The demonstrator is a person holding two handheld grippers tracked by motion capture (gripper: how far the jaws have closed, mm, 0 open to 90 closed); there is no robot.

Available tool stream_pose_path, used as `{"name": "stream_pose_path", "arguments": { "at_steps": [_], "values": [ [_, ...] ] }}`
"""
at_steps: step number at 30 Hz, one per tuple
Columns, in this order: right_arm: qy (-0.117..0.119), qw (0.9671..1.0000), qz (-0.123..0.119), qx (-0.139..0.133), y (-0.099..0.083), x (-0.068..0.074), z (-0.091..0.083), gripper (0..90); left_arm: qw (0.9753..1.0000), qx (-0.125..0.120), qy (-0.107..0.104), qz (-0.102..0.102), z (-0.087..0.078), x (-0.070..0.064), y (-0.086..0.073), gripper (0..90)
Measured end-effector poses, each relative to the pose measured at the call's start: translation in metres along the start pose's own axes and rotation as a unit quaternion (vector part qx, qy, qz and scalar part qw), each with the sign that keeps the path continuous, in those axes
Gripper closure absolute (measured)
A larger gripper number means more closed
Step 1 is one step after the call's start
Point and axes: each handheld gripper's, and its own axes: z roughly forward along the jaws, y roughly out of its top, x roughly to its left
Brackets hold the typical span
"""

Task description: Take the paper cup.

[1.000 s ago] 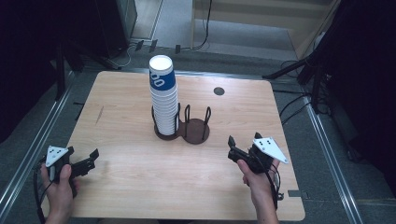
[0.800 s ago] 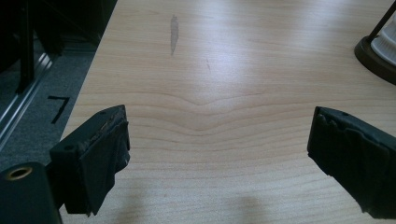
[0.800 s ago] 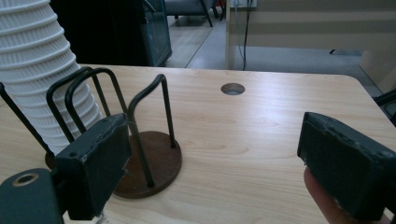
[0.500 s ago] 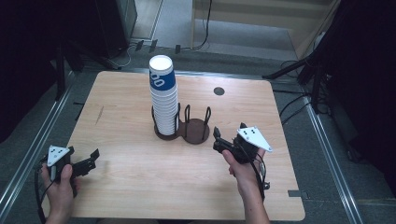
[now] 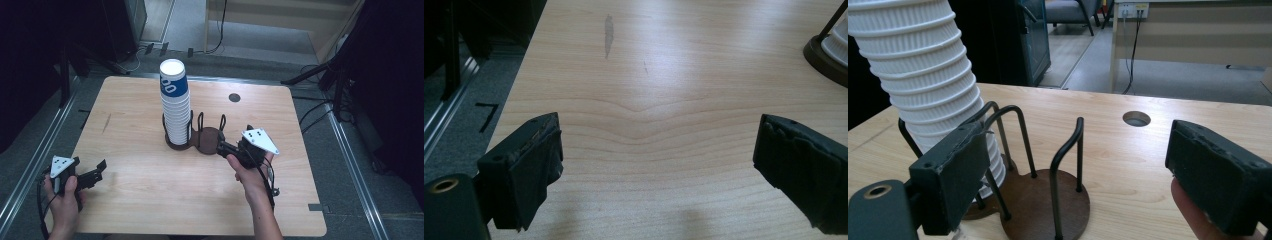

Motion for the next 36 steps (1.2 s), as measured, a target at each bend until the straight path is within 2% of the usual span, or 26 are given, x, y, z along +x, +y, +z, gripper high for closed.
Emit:
{"name": "stream_pose_path", "arguments": {
  "at_steps": [13, 23, 36],
  "values": [
    [0.009, 0.9999, -0.005, 0.002, 0.004, 0.013, 0.007, 10.0, 1.0000, -0.003, -0.001, -0.006, 0.000, 0.000, 0.000, 6.7],
    [0.031, 0.9994, -0.009, -0.011, 0.021, 0.034, 0.016, 10.0, 1.0000, -0.004, -0.003, -0.008, 0.000, 0.001, 0.000, 6.7],
    [0.050, 0.9985, -0.011, -0.021, 0.040, 0.050, 0.027, 9.9, 1.0000, 0.000, -0.004, -0.001, 0.000, -0.001, 0.000, 6.7]
  ]
}}
